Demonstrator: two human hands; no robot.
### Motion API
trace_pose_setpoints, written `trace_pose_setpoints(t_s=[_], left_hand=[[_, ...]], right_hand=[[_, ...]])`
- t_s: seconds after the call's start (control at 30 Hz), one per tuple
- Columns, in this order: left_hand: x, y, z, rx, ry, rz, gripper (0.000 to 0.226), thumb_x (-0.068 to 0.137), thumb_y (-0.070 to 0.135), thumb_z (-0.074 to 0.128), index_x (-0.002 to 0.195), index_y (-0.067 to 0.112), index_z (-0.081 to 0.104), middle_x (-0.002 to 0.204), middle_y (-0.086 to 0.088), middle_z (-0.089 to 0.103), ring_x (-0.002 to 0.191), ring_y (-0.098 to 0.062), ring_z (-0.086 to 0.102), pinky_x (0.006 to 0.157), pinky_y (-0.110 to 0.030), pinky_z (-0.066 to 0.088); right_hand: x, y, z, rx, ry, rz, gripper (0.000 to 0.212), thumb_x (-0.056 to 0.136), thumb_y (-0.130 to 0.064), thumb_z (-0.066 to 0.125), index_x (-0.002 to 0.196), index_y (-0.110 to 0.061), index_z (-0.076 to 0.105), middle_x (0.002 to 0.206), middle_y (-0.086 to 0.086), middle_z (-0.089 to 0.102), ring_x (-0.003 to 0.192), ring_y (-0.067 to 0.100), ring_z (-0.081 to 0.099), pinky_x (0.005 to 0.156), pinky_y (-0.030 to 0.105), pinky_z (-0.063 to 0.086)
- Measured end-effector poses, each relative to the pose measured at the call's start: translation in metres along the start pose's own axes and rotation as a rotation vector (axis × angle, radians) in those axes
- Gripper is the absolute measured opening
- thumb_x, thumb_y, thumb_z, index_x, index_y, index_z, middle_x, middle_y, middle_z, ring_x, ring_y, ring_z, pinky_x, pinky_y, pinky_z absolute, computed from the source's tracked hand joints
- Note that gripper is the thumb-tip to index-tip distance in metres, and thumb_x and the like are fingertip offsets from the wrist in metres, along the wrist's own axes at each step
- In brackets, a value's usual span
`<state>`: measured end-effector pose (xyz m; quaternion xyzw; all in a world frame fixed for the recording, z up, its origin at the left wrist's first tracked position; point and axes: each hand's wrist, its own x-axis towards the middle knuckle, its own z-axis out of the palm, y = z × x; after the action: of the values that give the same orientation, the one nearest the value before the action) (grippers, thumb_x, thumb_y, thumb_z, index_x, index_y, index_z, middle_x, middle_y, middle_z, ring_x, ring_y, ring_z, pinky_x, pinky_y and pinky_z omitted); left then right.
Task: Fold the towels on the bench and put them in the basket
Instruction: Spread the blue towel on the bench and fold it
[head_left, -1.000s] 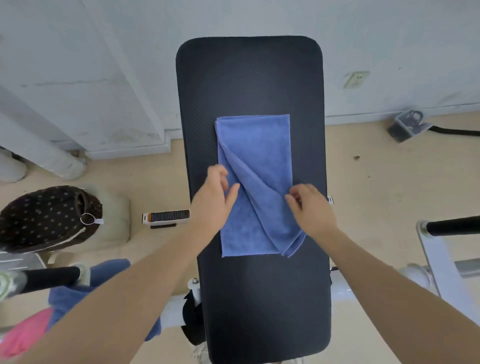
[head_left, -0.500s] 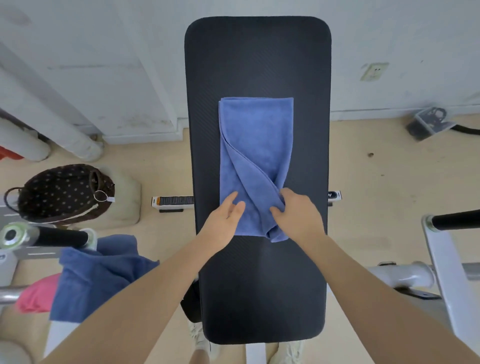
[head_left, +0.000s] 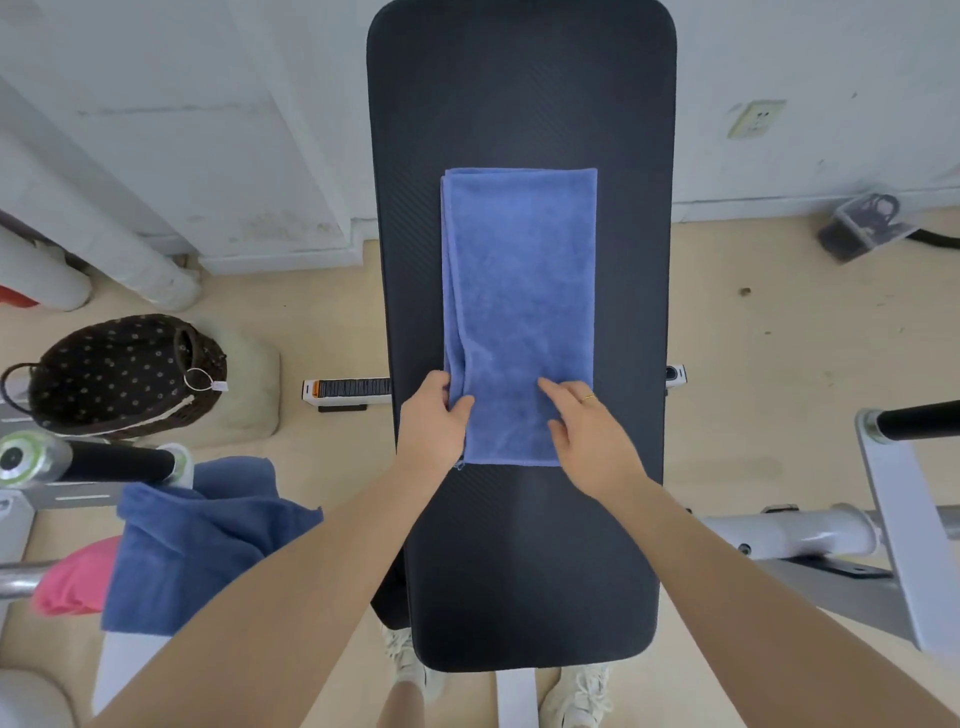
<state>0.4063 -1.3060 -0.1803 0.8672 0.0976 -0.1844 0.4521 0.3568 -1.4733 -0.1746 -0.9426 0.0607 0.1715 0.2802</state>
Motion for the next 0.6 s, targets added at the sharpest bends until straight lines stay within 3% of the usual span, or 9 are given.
trace_pose_setpoints(t_s=[0.07, 0.13, 0.23, 0.33, 0.43, 0.53, 0.6], left_hand=[[0.002, -0.005, 0.000, 0.034, 0.052, 0.012, 0.005, 0.093, 0.013, 0.050, 0.098, 0.012, 0.050, 0.082, 0.003, 0.053, 0.076, -0.015, 0.051, 0.058, -0.017, 0.038], [0.002, -0.007, 0.000, 0.083, 0.056, -0.009, 0.012, 0.094, 0.015, 0.050, 0.103, 0.009, 0.049, 0.080, 0.004, 0.052, 0.074, -0.015, 0.051, 0.060, -0.023, 0.038], [0.006, -0.003, -0.003, 0.134, 0.044, -0.033, 0.017, 0.093, 0.021, 0.052, 0.103, 0.008, 0.047, 0.073, 0.004, 0.049, 0.072, -0.018, 0.052, 0.066, -0.031, 0.042], [0.011, 0.003, -0.012, 0.131, 0.052, 0.027, 0.011, 0.095, 0.019, 0.047, 0.102, 0.012, 0.043, 0.075, -0.001, 0.053, 0.069, -0.020, 0.054, 0.067, -0.035, 0.046], [0.017, -0.002, -0.020, 0.196, 0.061, 0.087, 0.003, 0.093, 0.015, 0.051, 0.091, 0.014, 0.050, 0.080, -0.006, 0.060, 0.073, -0.022, 0.057, 0.069, -0.035, 0.047], [0.025, -0.008, -0.023, 0.170, 0.035, 0.070, 0.006, 0.089, 0.013, 0.057, 0.083, 0.013, 0.056, 0.077, -0.005, 0.062, 0.072, -0.024, 0.060, 0.071, -0.037, 0.050], [0.030, -0.008, -0.025, 0.168, 0.014, 0.062, 0.007, 0.088, 0.013, 0.059, 0.082, 0.014, 0.056, 0.070, 0.001, 0.058, 0.066, -0.022, 0.058, 0.068, -0.035, 0.050]], right_hand=[[-0.001, 0.005, 0.000, -0.046, -0.003, 0.031, 0.055, 0.098, -0.017, 0.037, 0.148, -0.025, 0.018, 0.140, -0.002, 0.033, 0.100, 0.020, 0.051, 0.072, 0.032, 0.047], [0.000, 0.006, -0.001, -0.054, 0.001, 0.093, 0.057, 0.098, -0.021, 0.037, 0.148, -0.030, 0.012, 0.135, 0.000, 0.036, 0.085, 0.022, 0.052, 0.064, 0.032, 0.042], [0.006, -0.002, -0.010, -0.139, 0.073, 0.123, 0.046, 0.098, -0.023, 0.035, 0.143, -0.026, 0.026, 0.125, 0.004, 0.044, 0.088, 0.026, 0.055, 0.065, 0.033, 0.043], [0.013, -0.019, -0.015, -0.192, 0.135, -0.022, 0.033, 0.099, -0.023, 0.035, 0.131, -0.021, 0.043, 0.118, 0.002, 0.050, 0.091, 0.025, 0.057, 0.065, 0.032, 0.043], [0.024, -0.039, -0.006, -0.247, 0.006, -0.198, 0.029, 0.099, -0.022, 0.038, 0.127, -0.020, 0.045, 0.108, 0.002, 0.053, 0.085, 0.024, 0.059, 0.062, 0.033, 0.045], [0.032, -0.056, 0.009, -0.437, -0.174, -0.360, 0.043, 0.092, -0.012, 0.049, 0.133, -0.021, 0.036, 0.102, 0.004, 0.048, 0.085, 0.023, 0.055, 0.059, 0.034, 0.041], [0.036, -0.061, 0.014, -0.564, -0.181, -0.462, 0.052, 0.088, -0.007, 0.052, 0.136, -0.020, 0.033, 0.107, 0.007, 0.050, 0.091, 0.024, 0.055, 0.062, 0.031, 0.036]])
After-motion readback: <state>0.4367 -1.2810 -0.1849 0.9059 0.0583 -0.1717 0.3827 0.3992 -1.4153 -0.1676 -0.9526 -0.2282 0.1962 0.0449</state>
